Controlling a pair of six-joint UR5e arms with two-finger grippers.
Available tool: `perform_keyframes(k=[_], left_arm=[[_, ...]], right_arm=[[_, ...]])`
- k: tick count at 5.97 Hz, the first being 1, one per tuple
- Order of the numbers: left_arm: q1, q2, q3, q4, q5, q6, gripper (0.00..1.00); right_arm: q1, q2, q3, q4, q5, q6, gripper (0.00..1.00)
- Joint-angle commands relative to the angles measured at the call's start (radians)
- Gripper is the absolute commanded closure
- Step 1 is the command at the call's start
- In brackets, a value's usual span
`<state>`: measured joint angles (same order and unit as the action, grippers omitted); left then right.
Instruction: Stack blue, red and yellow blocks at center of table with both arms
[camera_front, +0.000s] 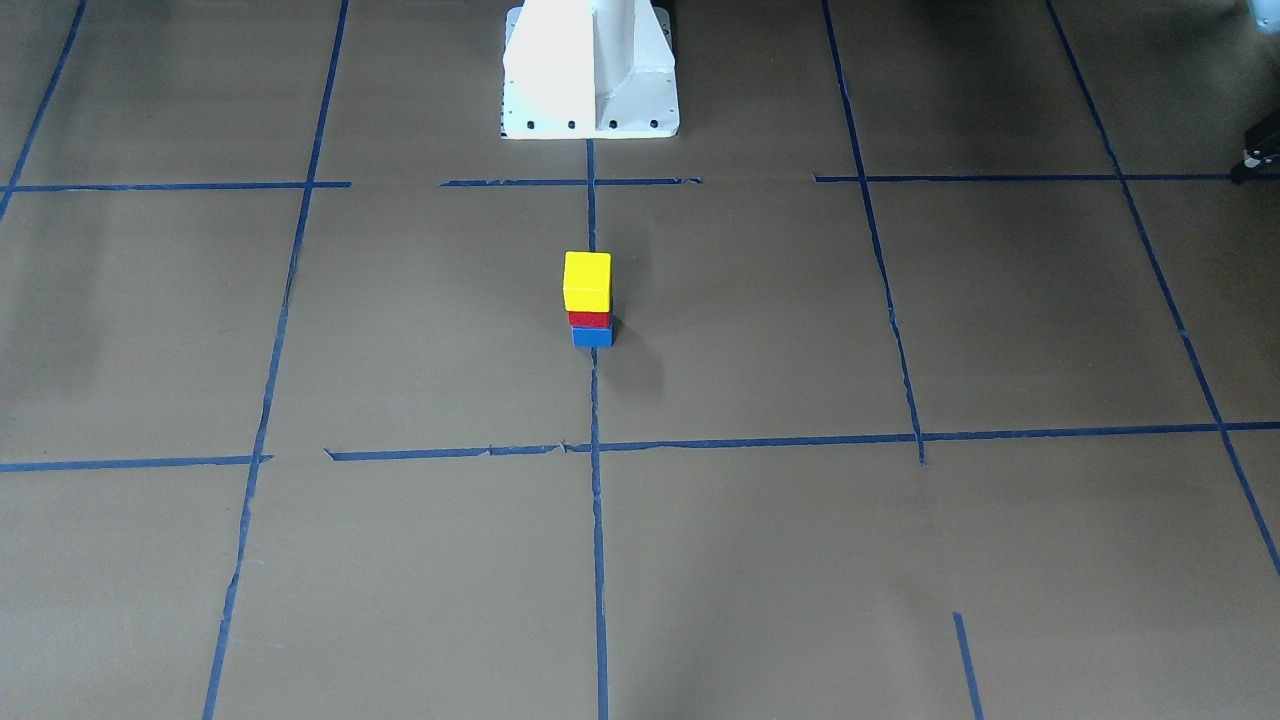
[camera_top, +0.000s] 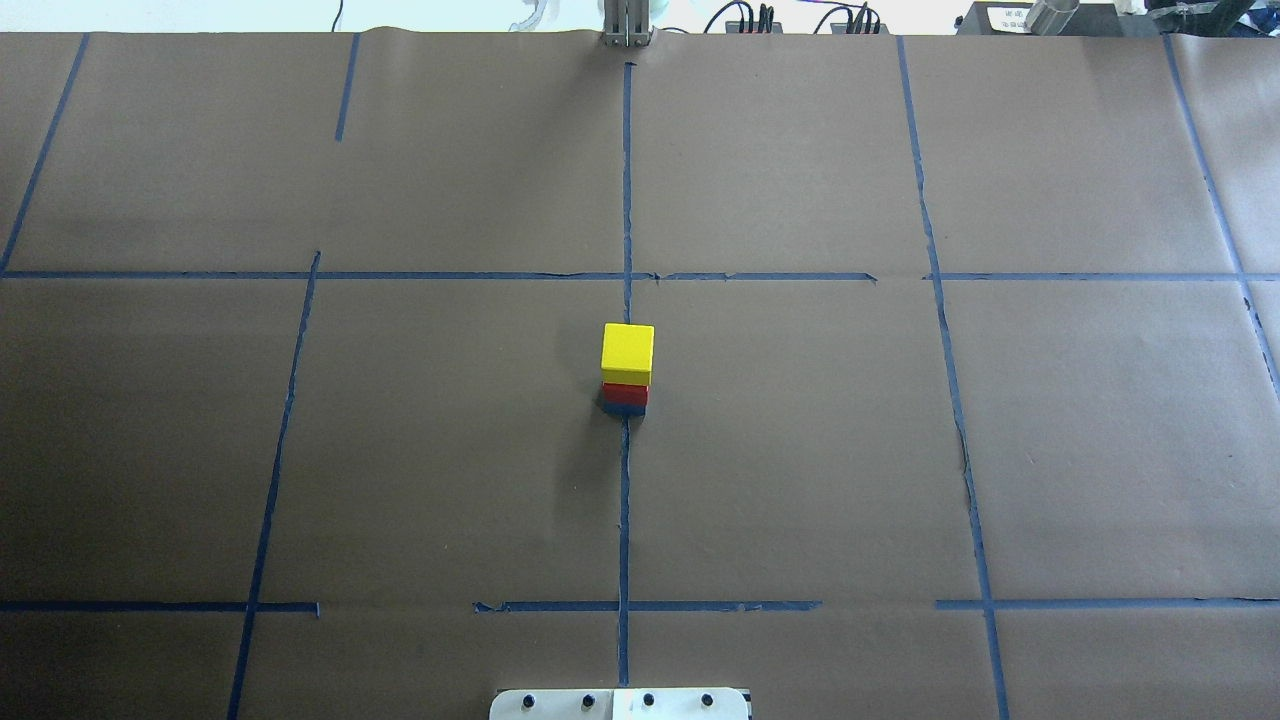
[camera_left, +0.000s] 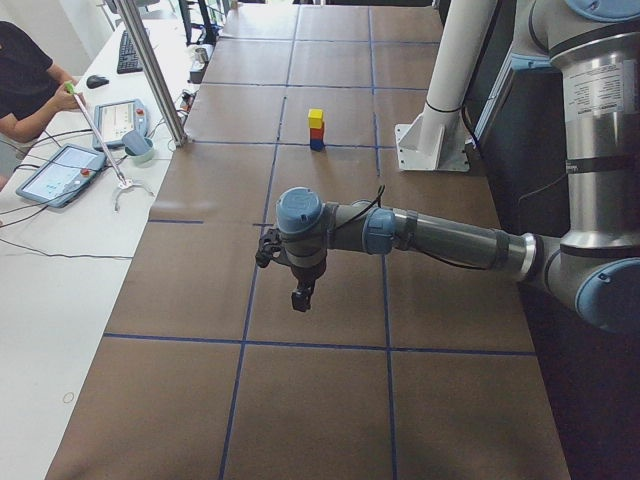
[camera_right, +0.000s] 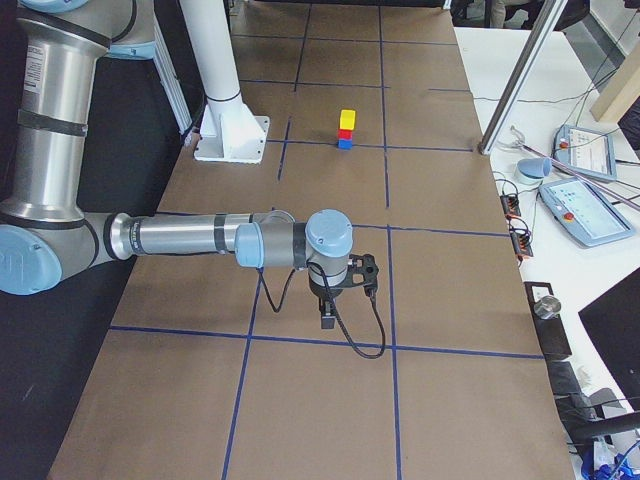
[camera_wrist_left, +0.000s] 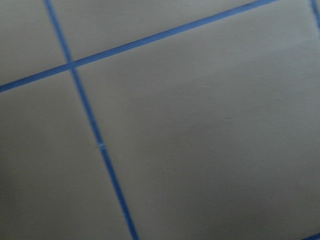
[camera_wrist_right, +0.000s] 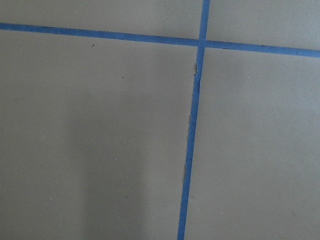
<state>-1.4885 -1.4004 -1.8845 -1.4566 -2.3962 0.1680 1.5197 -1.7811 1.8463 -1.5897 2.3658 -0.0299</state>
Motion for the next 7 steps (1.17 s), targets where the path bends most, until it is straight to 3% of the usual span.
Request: perform_keyframes(k=[1, 7], left_arm=[[-0.026, -0.006, 0.058, -0.004, -0.003, -0.025, 0.00], [-0.029, -0.005, 0.082, -0.002, -0.001, -0.091, 0.00]], right_arm=[[0.004, 0.052, -0.072, 0.000, 0.010, -0.013, 0.00], [-0.006, 0.071, -0.090, 0.008, -0.043, -0.056, 0.00]])
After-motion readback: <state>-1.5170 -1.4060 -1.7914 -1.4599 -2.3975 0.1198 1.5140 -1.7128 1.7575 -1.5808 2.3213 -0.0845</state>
